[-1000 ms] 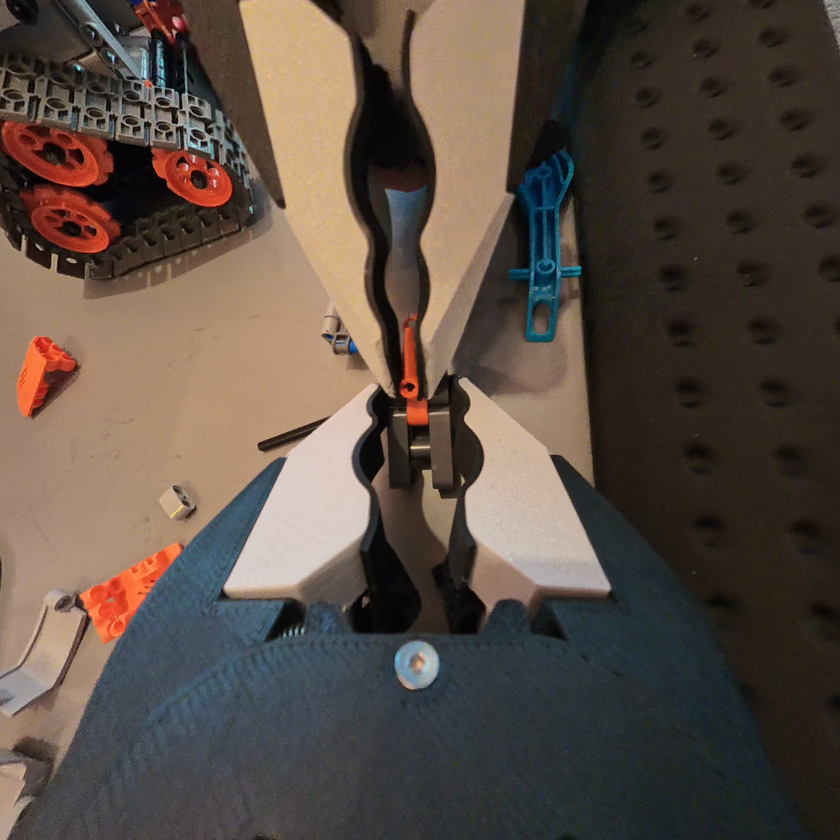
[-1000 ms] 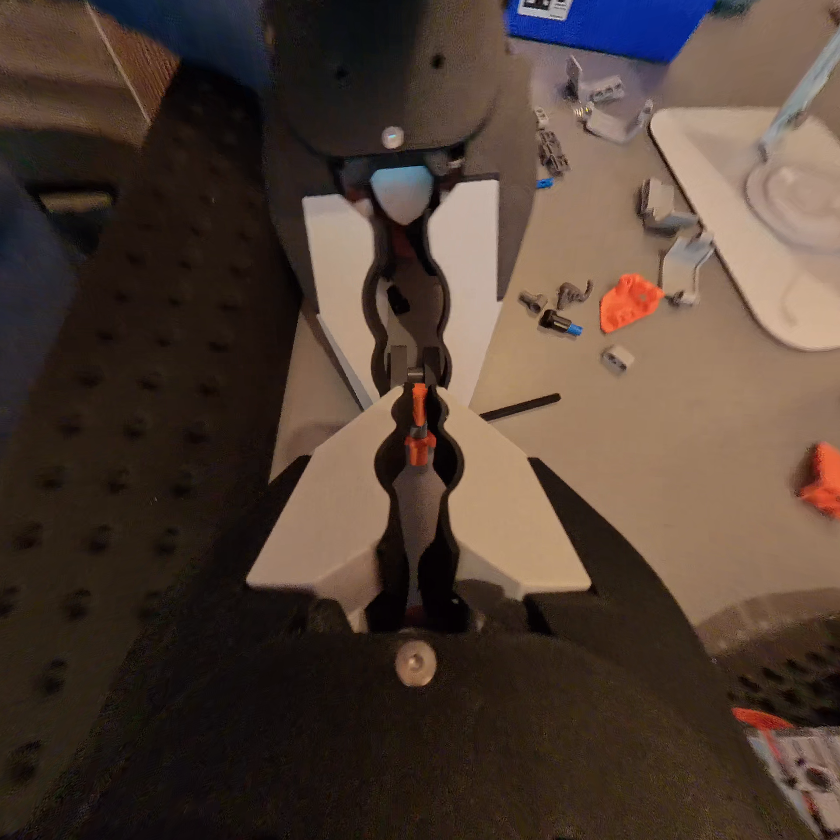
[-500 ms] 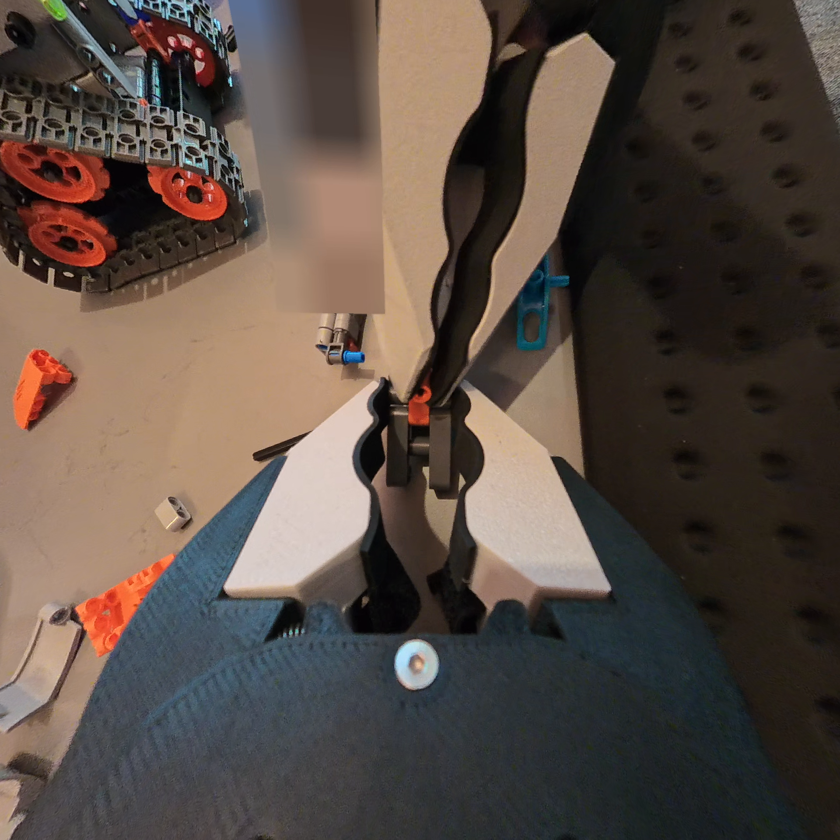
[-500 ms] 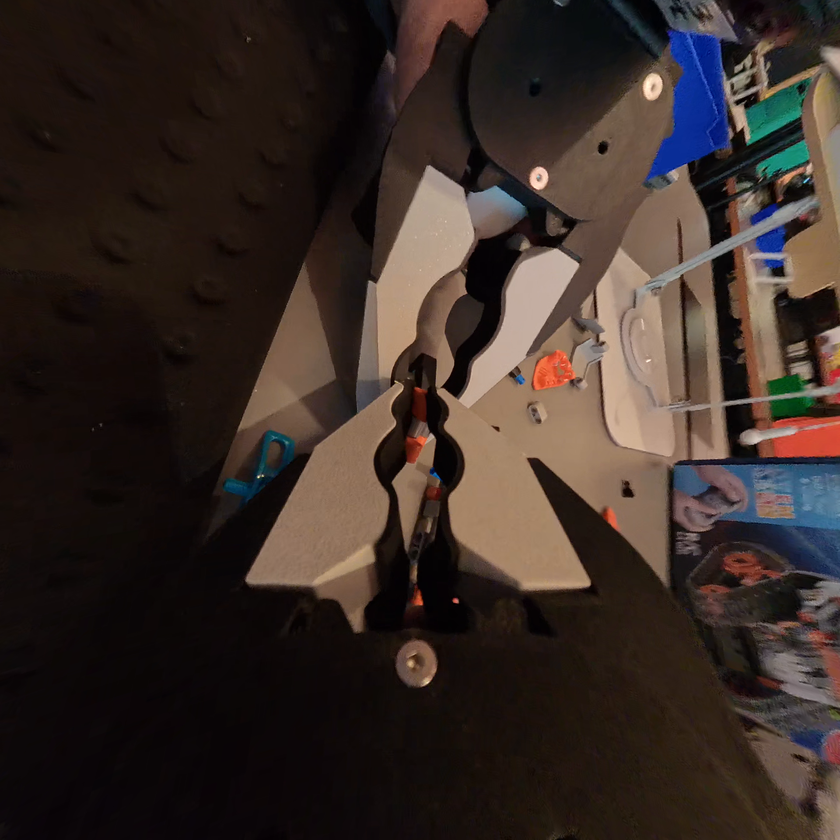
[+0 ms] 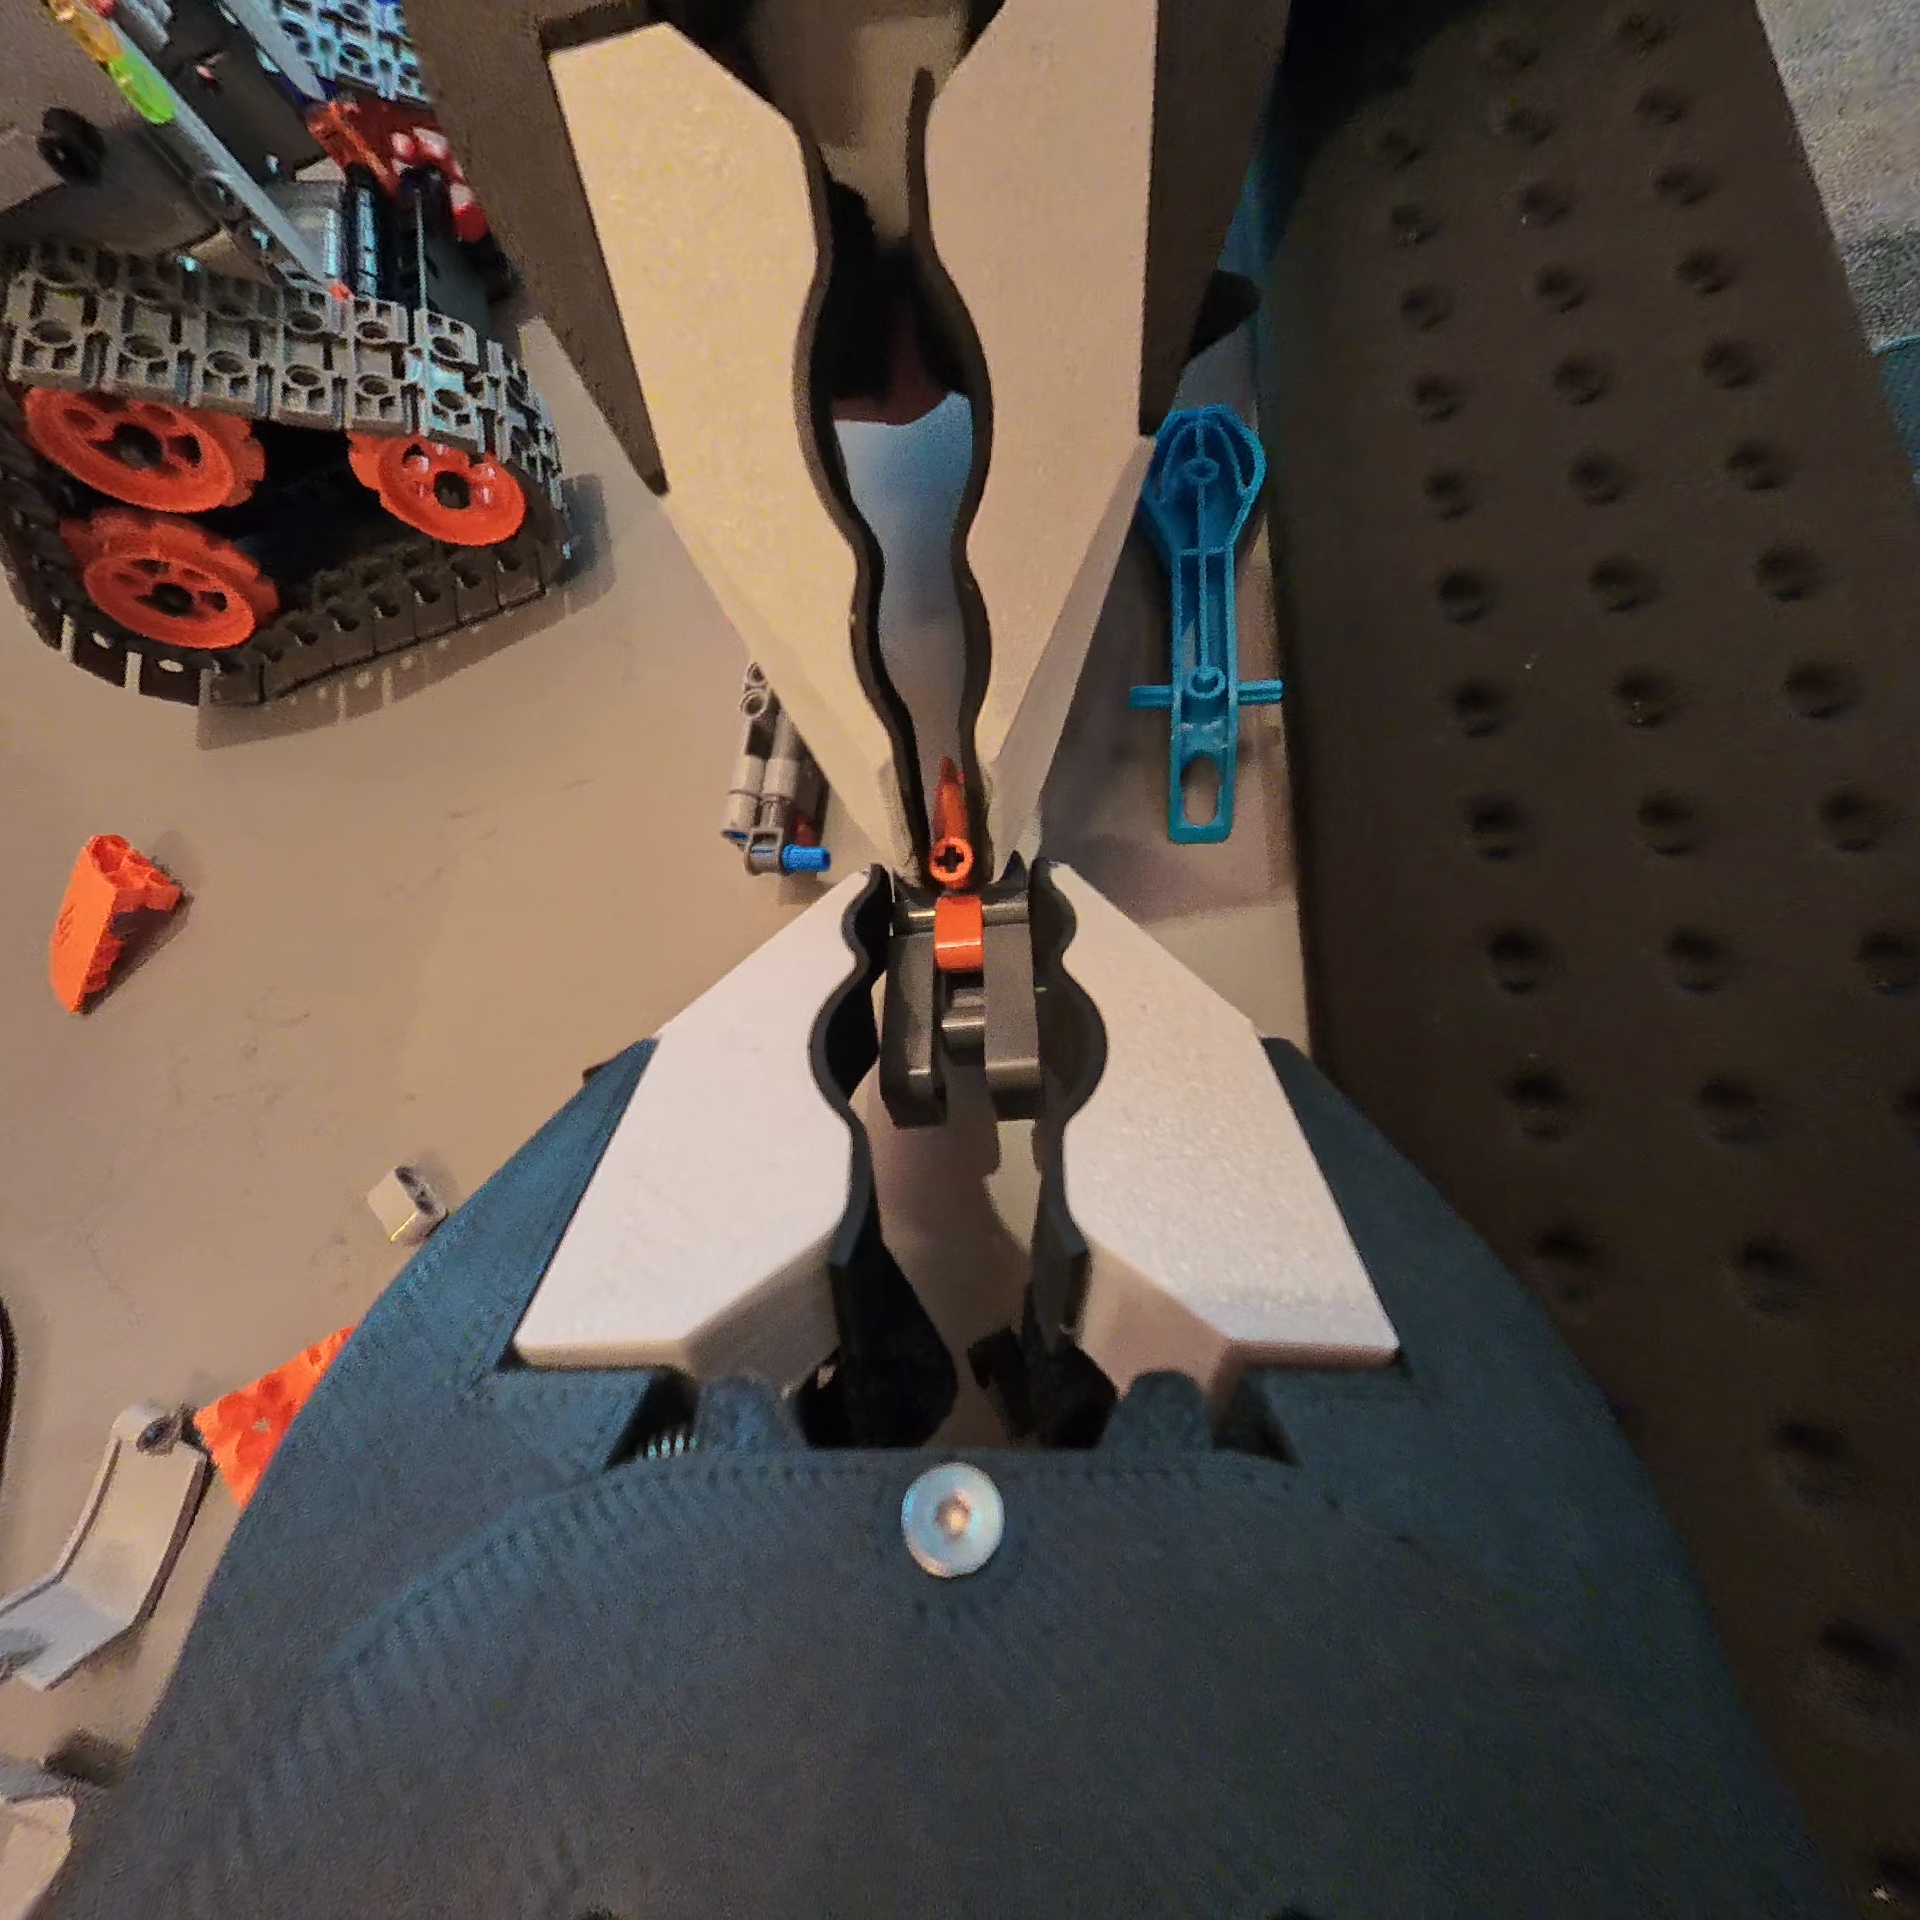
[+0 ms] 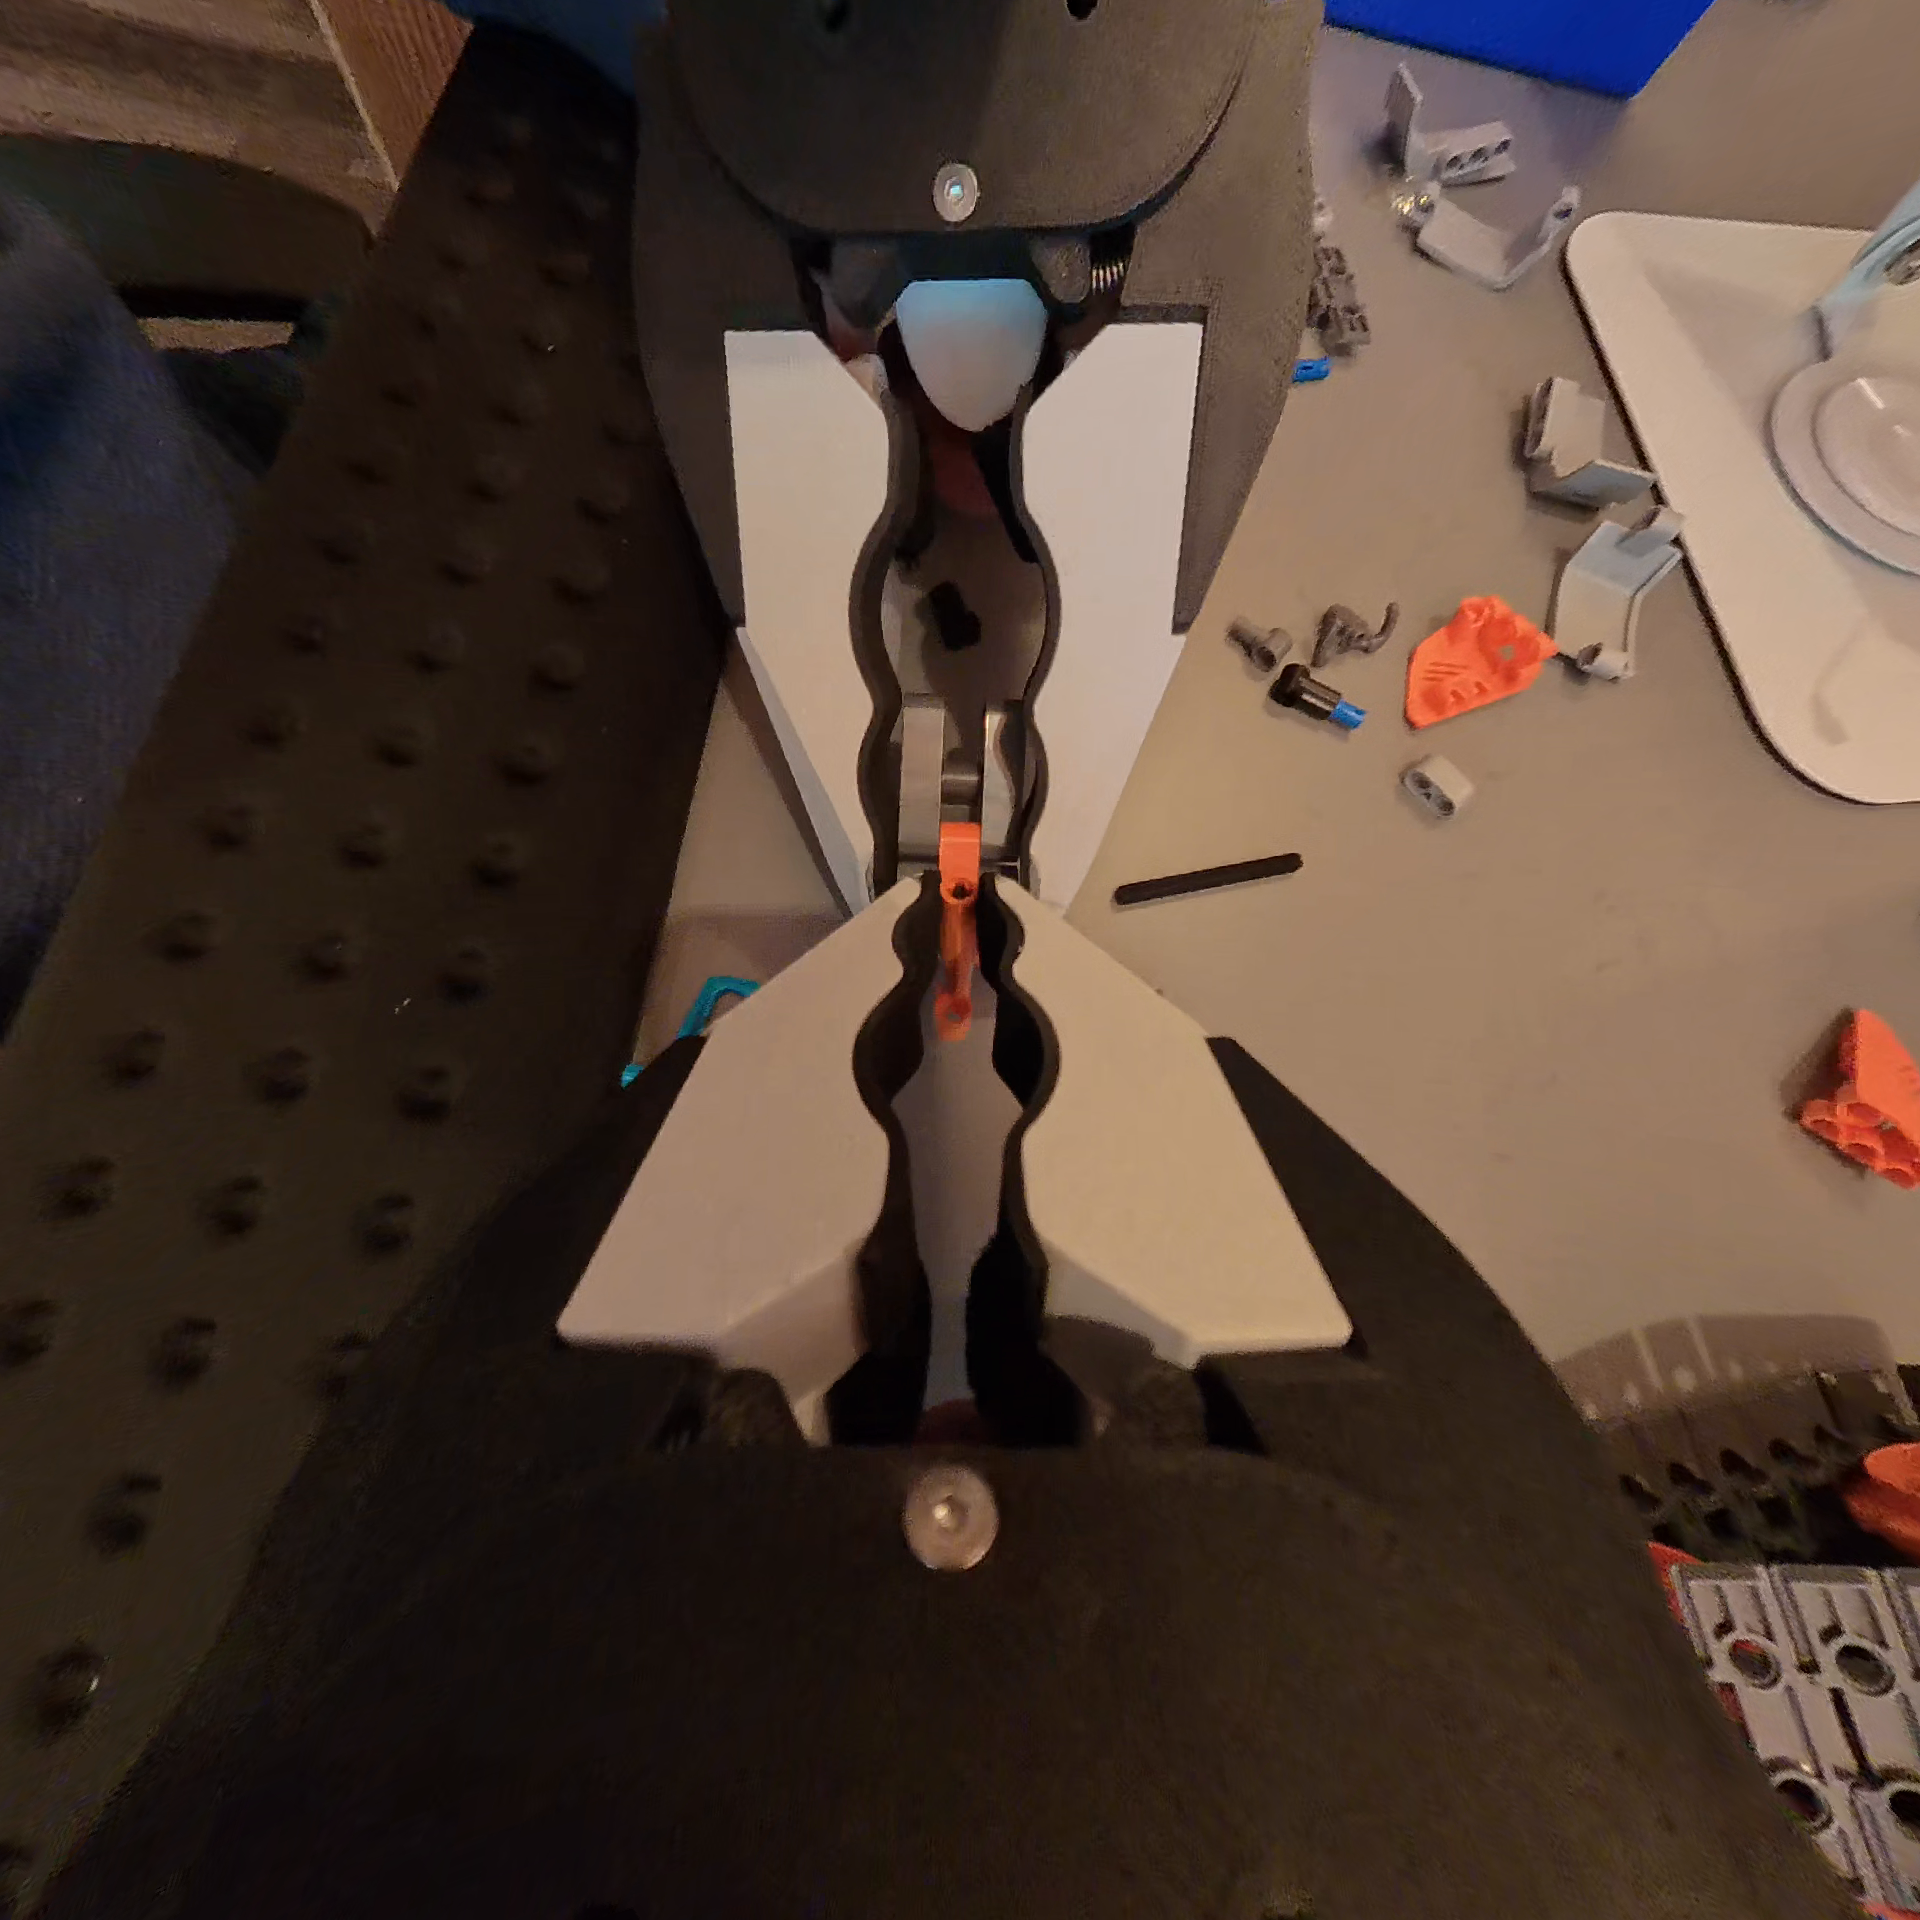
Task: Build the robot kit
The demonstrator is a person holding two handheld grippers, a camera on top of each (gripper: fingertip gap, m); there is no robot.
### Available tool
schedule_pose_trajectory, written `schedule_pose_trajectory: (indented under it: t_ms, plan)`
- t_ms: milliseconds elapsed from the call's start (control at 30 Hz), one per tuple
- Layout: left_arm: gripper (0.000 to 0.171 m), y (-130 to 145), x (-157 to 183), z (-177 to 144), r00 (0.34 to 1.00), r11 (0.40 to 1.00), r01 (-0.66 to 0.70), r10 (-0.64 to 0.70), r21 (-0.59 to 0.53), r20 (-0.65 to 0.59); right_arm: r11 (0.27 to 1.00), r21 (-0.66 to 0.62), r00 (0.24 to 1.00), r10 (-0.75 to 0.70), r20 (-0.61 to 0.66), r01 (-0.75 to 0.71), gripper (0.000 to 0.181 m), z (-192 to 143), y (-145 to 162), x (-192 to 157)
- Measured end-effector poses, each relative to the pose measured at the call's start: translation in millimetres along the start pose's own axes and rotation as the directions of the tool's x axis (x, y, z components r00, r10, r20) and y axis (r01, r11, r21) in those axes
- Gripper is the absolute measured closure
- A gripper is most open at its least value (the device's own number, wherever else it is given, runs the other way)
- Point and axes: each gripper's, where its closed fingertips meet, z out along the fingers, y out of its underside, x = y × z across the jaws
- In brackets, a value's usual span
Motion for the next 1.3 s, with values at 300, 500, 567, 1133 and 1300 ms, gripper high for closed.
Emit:
schedule_pose_trajectory:
  t_ms: [300,500,567,1133,1300]
  plan:
    - [0.147,6,-1,4,1.0,0.999,0.0,0.001,-0.04,0.003,0.999,-0.047,1.0,-0.01,-0.023,0.009,0.171,1,6,1]
    - [0.148,5,-1,7,1.0,0.999,0.0,0.0,-0.04,0.005,0.997,-0.074,1.0,-0.003,-0.023,0.001,0.177,4,11,1]
    - [0.146,5,-1,8,1.0,0.999,0.016,-0.016,-0.031,0.0,0.998,-0.064,1.0,-0.004,-0.028,0.003,0.177,5,10,2]
    - [0.147,5,5,12,0.999,0.999,0.021,-0.022,-0.025,-0.028,0.966,0.238,0.995,0.096,0.011,-0.096,0.179,-3,-43,3]
    - [0.148,-1,6,16,1.0,1.0,-0.002,0.001,-0.015,-0.019,0.988,0.156,0.999,-0.006,-0.036,0.012,0.178,-7,-31,3]
